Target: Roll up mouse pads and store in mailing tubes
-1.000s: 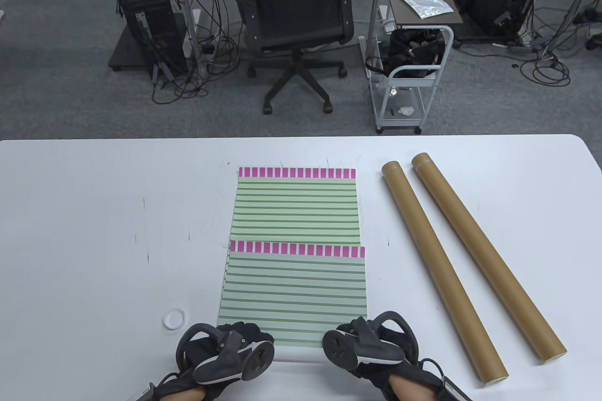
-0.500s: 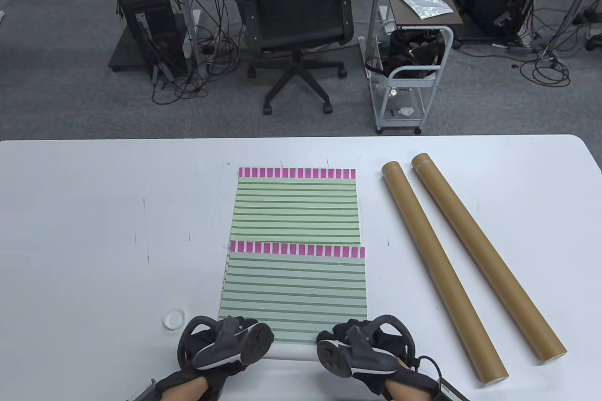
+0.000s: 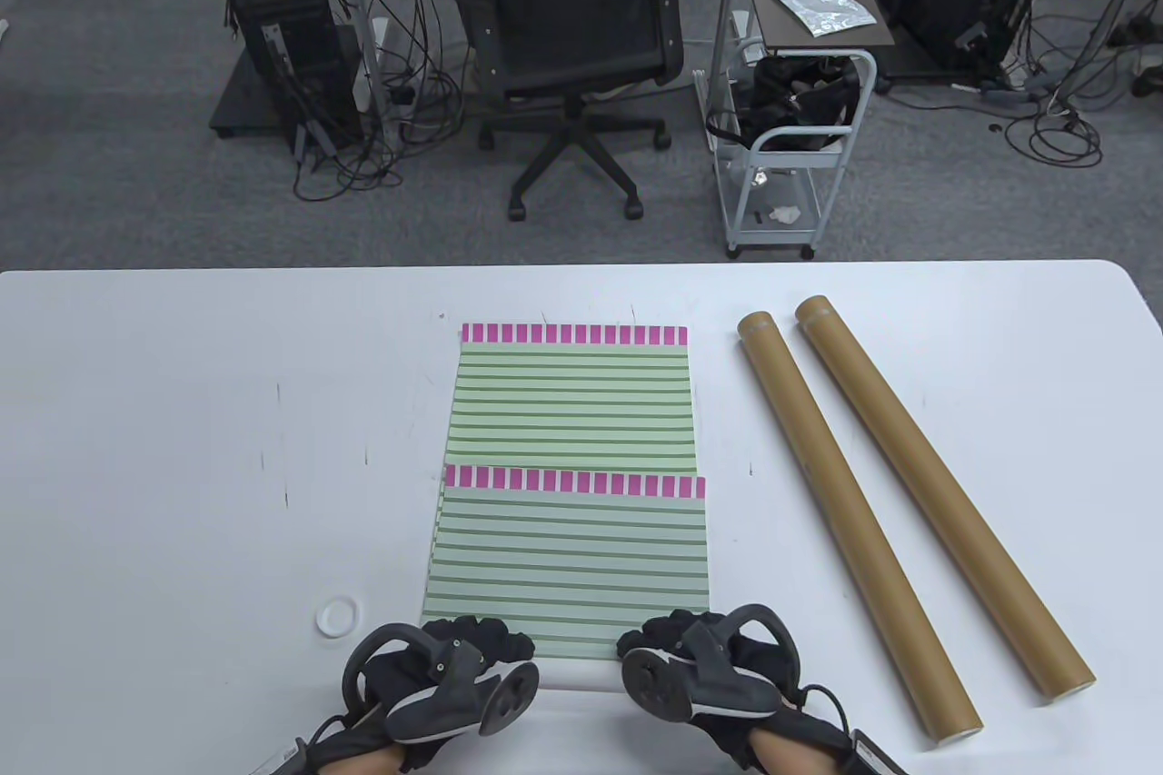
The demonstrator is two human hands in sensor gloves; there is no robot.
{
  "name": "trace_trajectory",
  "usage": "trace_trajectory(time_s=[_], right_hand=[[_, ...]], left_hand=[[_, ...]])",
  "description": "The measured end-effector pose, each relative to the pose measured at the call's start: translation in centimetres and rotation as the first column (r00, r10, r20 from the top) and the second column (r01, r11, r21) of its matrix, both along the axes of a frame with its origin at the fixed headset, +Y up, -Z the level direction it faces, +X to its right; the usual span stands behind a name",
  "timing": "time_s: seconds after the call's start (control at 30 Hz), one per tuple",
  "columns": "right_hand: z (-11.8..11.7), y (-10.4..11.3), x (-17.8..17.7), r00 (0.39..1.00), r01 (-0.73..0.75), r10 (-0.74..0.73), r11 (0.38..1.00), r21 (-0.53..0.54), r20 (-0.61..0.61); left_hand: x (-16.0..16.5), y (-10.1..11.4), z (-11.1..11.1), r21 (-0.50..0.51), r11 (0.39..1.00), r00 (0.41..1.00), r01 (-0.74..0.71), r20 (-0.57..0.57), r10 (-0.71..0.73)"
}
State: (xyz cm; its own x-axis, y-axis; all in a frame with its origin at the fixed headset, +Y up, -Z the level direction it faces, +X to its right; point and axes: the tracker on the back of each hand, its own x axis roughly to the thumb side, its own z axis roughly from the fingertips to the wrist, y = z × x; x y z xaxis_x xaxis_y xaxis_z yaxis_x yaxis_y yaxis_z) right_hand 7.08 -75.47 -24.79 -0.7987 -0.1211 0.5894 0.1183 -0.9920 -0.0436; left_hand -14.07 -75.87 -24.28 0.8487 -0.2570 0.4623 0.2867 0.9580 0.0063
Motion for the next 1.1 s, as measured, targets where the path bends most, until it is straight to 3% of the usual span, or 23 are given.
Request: trace_trajectory(time_s=[0.53, 0.77, 1.0, 1.1], right_hand=[[-0.1, -0.6, -0.4, 0.997, -0.075, 0.074, 0.997, 0.002, 0.031], [-0.3, -0.4, -0.4, 0.998, -0.059, 0.06, 0.997, -0.052, 0.017], [-0.3, -0.5, -0.6, 0.996, -0.085, 0.087, 0.995, -0.057, 0.028], [-0.3, -0.6, -0.5, 0.996, -0.086, 0.088, 0.994, -0.06, 0.031]], left_hand=[[-0.2, 0.0, -0.7, -0.032, 0.999, 0.999, -0.012, -0.042, 0.011], [0.0, 0.2, -0.3, -0.023, 1.0, 1.0, 0.007, -0.01, -0.007], [0.5, 0.2, 0.7, 0.029, 0.999, 0.999, 0.039, 0.024, -0.04], [0.8, 0.5, 1.0, 0.118, 0.99, 0.995, 0.083, 0.039, -0.088]])
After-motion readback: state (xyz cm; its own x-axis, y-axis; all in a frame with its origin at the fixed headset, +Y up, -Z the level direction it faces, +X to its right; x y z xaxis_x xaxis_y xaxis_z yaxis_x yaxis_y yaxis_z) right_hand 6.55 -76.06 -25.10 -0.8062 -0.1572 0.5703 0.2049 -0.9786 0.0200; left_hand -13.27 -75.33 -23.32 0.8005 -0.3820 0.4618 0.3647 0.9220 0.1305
